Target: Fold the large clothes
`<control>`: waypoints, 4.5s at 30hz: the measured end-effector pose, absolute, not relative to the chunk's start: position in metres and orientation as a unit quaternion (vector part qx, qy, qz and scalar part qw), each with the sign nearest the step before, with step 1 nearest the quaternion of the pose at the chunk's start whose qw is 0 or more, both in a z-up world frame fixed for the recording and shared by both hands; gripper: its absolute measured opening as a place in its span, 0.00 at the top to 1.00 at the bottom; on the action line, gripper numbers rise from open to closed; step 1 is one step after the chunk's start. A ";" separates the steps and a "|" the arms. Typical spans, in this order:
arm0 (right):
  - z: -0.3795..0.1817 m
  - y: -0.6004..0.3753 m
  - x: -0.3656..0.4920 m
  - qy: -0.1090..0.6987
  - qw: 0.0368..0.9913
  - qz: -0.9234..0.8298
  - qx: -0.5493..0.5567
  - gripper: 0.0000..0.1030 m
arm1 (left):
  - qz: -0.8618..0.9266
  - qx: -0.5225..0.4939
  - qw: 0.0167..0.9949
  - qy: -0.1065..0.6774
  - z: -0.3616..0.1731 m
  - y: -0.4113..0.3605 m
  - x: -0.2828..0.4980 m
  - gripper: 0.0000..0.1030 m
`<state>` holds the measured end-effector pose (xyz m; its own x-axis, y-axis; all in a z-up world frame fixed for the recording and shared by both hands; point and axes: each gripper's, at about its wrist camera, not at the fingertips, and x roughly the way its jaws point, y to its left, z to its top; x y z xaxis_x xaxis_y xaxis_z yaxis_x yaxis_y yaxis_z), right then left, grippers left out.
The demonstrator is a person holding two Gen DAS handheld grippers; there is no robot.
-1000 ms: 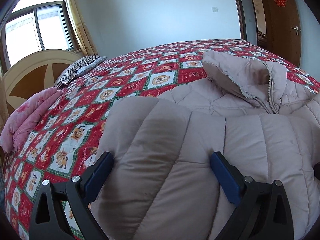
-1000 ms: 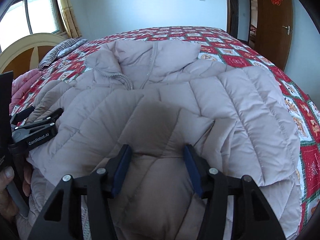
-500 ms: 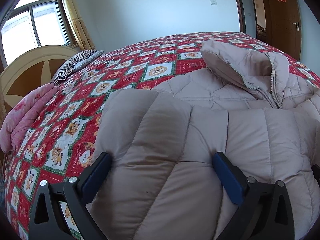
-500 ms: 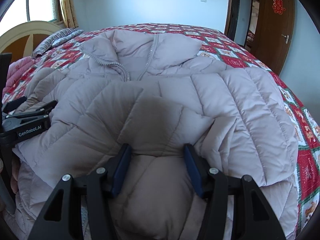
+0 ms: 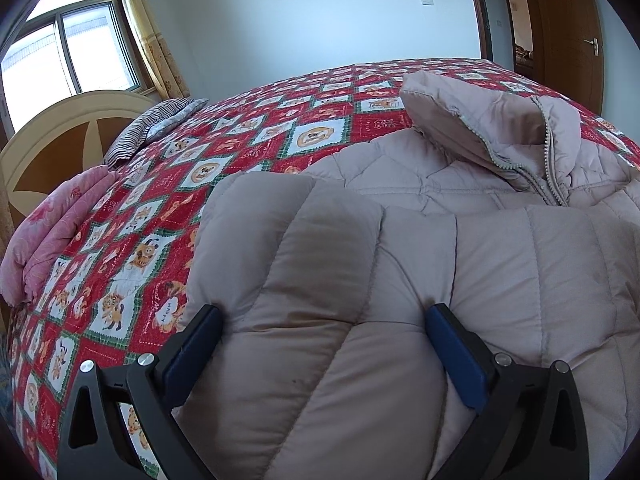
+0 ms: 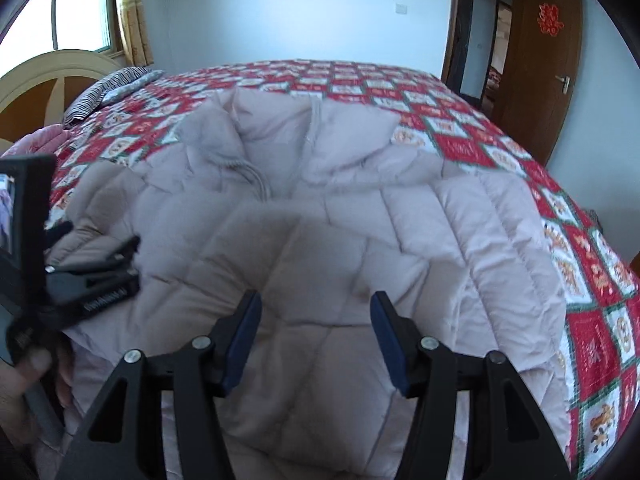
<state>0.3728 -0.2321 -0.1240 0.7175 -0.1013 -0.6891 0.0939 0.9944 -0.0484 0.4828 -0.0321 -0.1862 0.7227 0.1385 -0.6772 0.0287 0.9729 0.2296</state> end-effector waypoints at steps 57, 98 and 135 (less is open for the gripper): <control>-0.137 -0.266 0.390 0.379 0.915 0.045 0.129 0.33 | -0.065 0.094 0.919 0.377 -0.145 -0.111 0.654 0.94; -0.127 -0.383 0.527 0.510 0.859 -0.035 0.033 0.92 | -0.073 0.072 0.901 0.422 -0.150 -0.064 0.614 0.97; -0.115 -0.332 0.555 0.453 0.891 -0.006 0.037 0.49 | -0.068 0.101 0.923 0.364 -0.126 -0.132 0.644 0.20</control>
<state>0.5552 -0.3323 -0.1151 0.5892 0.0228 -0.8077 0.0451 0.9971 0.0610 0.6439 -0.1323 -0.1263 0.7258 -0.0528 -0.6858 0.1994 0.9704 0.1364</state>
